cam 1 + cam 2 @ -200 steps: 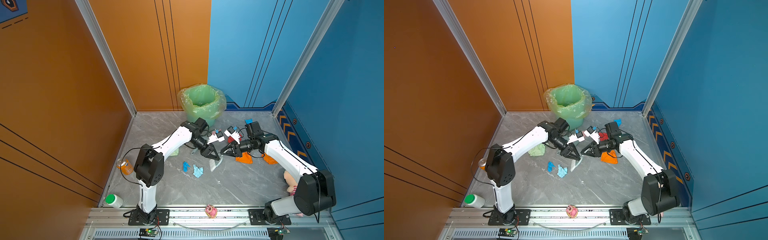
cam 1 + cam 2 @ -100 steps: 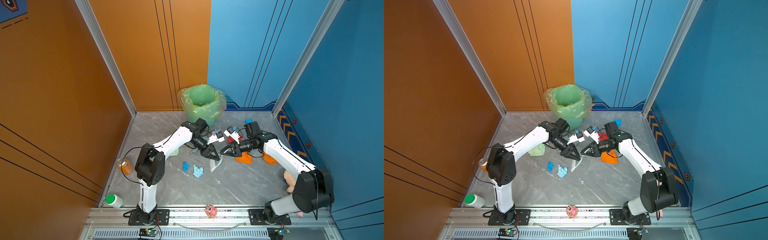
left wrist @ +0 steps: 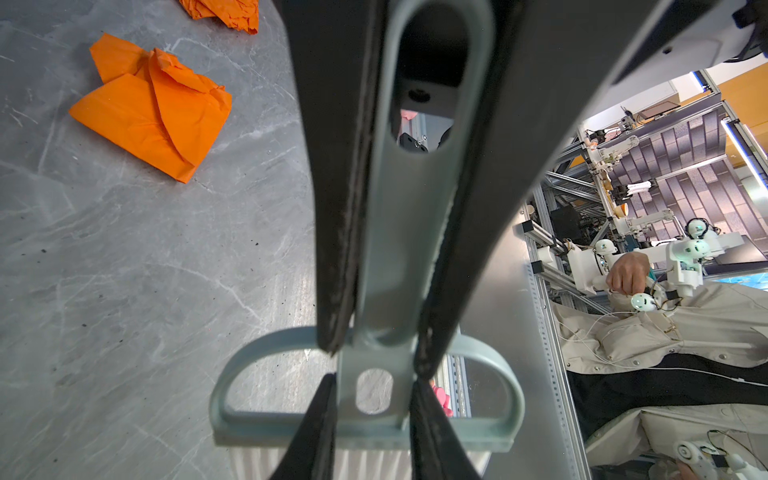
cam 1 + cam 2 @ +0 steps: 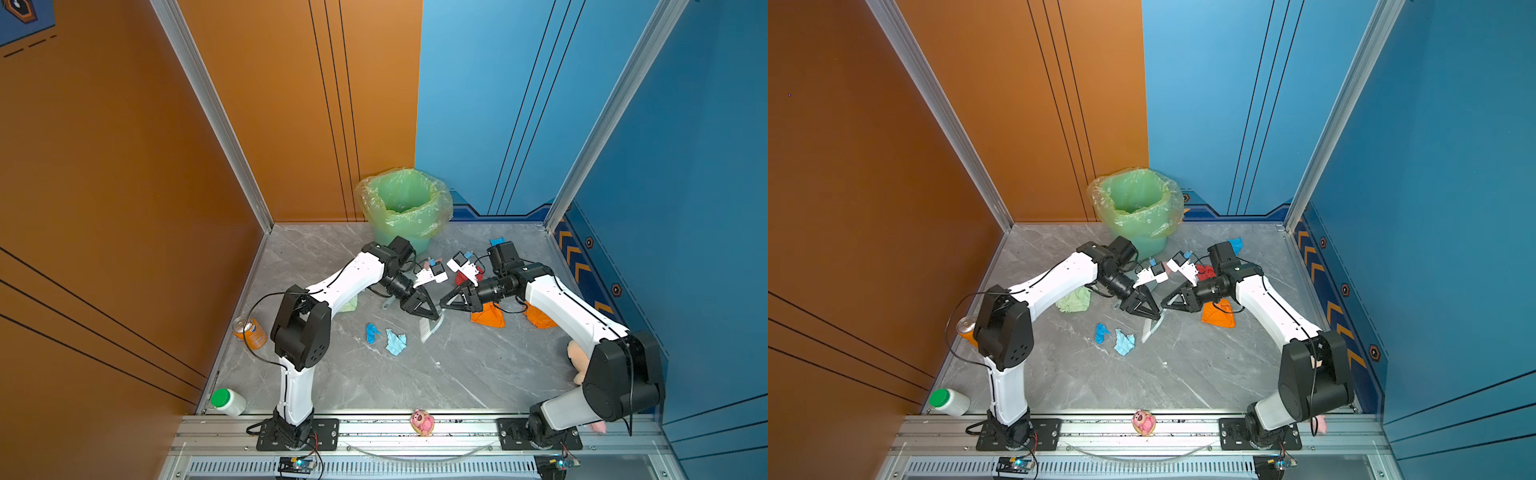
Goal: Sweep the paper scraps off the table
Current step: 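Open the left gripper off the brush and move it toward the dustpan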
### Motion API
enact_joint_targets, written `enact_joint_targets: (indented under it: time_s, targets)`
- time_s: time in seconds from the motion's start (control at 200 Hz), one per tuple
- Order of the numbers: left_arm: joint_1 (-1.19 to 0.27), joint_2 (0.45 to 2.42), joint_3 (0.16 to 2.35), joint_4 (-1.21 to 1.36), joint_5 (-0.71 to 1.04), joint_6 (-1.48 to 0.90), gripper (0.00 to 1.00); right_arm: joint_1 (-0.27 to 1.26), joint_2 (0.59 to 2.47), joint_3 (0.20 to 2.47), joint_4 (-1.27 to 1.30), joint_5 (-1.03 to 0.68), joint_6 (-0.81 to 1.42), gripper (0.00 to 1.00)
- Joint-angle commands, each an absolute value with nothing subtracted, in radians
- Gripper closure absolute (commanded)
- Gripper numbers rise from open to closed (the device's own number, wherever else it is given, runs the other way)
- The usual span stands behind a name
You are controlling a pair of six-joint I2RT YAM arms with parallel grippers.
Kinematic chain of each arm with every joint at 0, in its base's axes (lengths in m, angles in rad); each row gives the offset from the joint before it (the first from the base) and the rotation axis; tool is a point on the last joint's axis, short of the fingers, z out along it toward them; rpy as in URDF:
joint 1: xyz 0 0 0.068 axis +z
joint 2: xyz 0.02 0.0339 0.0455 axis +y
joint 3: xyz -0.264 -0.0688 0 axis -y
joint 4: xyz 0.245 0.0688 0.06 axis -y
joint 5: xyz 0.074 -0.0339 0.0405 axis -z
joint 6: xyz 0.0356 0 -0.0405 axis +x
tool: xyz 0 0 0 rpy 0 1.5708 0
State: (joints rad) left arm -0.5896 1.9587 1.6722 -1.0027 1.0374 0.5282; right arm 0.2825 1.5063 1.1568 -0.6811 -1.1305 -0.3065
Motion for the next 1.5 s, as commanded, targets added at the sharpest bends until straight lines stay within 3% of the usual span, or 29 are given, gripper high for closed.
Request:
enact_joint_targets:
  time_s: [0.0, 0.12, 0.125, 0.13, 0.135, 0.14, 0.15, 0.16, 0.581, 0.711, 0.931, 1.226, 1.497]
  targets:
    - [-0.569, 1.960, 1.687, -1.026, 1.029, 0.492, 0.81, 0.290, 1.508, 1.183, -0.695, -1.113, -0.324, 1.00]
    - [-0.565, 1.945, 1.683, -1.019, 0.962, 0.478, 0.81, 0.286, 1.504, 1.186, -0.693, -1.104, -0.328, 1.00]
    - [-0.563, 1.945, 1.682, -1.017, 0.959, 0.477, 0.74, 0.286, 1.504, 1.187, -0.693, -1.104, -0.328, 1.00]
    - [-0.562, 1.945, 1.682, -1.016, 0.956, 0.476, 0.58, 0.285, 1.504, 1.186, -0.693, -1.104, -0.328, 1.00]
    - [-0.562, 1.944, 1.683, -1.015, 0.953, 0.473, 0.30, 0.285, 1.503, 1.187, -0.693, -1.103, -0.328, 1.00]
    - [-0.562, 1.944, 1.683, -1.014, 0.950, 0.470, 0.17, 0.285, 1.503, 1.187, -0.693, -1.102, -0.328, 1.00]
    - [-0.561, 1.943, 1.683, -1.010, 0.943, 0.466, 0.04, 0.284, 1.502, 1.187, -0.693, -1.100, -0.328, 1.00]
    - [-0.559, 1.942, 1.682, -1.008, 0.938, 0.462, 0.00, 0.283, 1.501, 1.186, -0.693, -1.100, -0.328, 1.00]
    - [-0.519, 1.831, 1.599, -0.922, 0.753, 0.363, 0.02, 0.230, 1.458, 1.169, -0.695, -1.064, -0.297, 1.00]
    - [-0.510, 1.749, 1.523, -0.825, 0.542, 0.271, 0.02, 0.210, 1.445, 1.174, -0.693, -1.005, -0.263, 1.00]
    - [-0.477, 1.615, 1.321, -0.602, 0.151, 0.068, 0.02, 0.226, 1.424, 1.187, -0.609, -0.801, -0.113, 1.00]
    - [-0.451, 1.558, 1.111, -0.429, 0.001, -0.133, 0.02, 0.298, 1.389, 1.206, -0.479, -0.433, 0.110, 1.00]
    - [-0.464, 1.638, 1.122, -0.402, -0.038, -0.165, 0.02, 0.386, 1.397, 1.242, -0.478, -0.136, 0.264, 1.00]
